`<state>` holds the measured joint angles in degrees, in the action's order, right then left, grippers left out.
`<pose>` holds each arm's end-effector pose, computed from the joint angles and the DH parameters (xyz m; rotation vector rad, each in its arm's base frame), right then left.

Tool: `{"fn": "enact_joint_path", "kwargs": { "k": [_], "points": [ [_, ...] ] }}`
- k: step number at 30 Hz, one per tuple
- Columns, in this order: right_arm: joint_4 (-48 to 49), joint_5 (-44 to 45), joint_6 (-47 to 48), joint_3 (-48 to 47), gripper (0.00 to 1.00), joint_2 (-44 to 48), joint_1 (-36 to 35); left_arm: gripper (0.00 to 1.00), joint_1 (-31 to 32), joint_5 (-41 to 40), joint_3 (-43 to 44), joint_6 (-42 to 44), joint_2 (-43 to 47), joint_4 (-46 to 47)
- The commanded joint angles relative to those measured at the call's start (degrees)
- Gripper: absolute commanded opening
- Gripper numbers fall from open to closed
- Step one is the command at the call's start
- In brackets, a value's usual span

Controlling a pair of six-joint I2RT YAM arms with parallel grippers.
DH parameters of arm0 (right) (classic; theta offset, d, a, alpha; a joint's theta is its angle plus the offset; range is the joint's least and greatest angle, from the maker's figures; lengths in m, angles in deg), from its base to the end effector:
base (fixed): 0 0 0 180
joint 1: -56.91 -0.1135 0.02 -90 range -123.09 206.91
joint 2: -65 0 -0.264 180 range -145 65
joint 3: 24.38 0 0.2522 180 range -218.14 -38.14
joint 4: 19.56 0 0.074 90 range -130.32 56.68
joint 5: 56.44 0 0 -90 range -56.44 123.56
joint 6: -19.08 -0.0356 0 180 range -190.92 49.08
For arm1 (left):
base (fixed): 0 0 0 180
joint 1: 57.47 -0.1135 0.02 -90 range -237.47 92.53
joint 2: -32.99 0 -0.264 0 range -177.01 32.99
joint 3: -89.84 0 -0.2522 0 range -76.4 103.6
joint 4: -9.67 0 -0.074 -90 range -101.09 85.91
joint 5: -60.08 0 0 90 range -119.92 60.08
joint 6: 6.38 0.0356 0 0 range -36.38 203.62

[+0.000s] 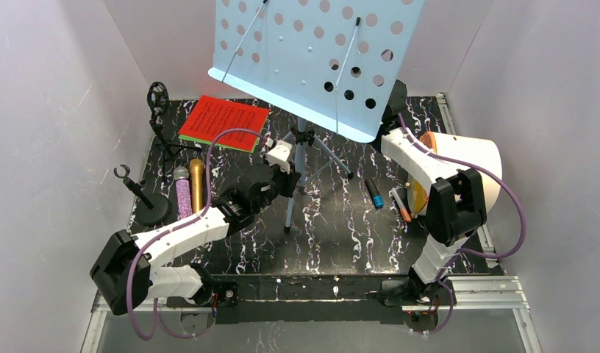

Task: Pack up the instrument practice props
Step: Close the music stand at the center of the board.

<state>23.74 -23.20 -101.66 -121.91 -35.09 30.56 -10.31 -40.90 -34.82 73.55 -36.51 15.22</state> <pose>0.3354 0.1994 0.4232 -0.9652 0.8849 1.2852 0.1952 -0.2006 0.2828 0.4186 1.7016 -0.5719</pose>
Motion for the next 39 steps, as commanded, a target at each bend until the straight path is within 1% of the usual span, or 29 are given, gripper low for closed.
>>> {"fn": "enact_joint_path", "kwargs": {
  "k": [1,2,3,8,13,18,24,28,31,34,36,39],
  "points": [
    [1.1,0.8,1.4,0.9,0.01,1.9,0.3,0.07,0.4,-1.1,-0.7,1.1,0.6,5.4],
    [1.1,0.8,1.3,1.0,0.01,1.9,0.3,0.03,0.4,-1.0,-0.7,1.3,0.8,6.3],
    [1.1,0.6,1.2,1.0,0.01,1.9,0.3,0.0,0.4,-1.1,-0.8,1.7,1.0,7.2],
    [1.7,0.5,0.4,2.0,0.01,2.6,0.2,0.0,0.4,-1.8,-0.5,3.0,2.6,13.3],
    [2.0,0.8,0.2,2.3,0.01,3.6,-0.3,0.0,0.4,-1.8,3.0,4.4,1.6,17.3],
    [2.1,0.8,-0.6,2.1,0.01,4.3,-0.5,0.0,0.4,-1.5,8.2,5.6,1.2,19.4],
    [3.2,0.9,-0.5,5.6,0.01,6.3,-0.7,0.0,0.4,-0.8,11.5,6.4,1.5,20.6],
    [4.6,1.5,-0.6,9.1,0.01,7.5,-1.3,0.0,0.4,0.1,11.1,5.5,2.1,20.9],
    [6.2,2.1,-0.6,11.9,0.01,8.2,-1.6,0.0,0.4,-0.2,8.4,4.4,2.2,21.3],
    [6.4,2.5,-0.3,13.6,0.01,8.6,-1.7,0.12,0.4,-1.5,3.5,3.2,3.5,22.5],
    [6.4,2.6,0.0,14.4,0.01,8.9,-1.6,0.23,0.3,-1.9,1.2,2.9,4.8,22.7],
    [6.1,2.9,0.6,15.0,0.01,9.0,-1.6,0.48,0.3,-2.2,-1.4,2.7,6.9,22.7]
  ]
}}
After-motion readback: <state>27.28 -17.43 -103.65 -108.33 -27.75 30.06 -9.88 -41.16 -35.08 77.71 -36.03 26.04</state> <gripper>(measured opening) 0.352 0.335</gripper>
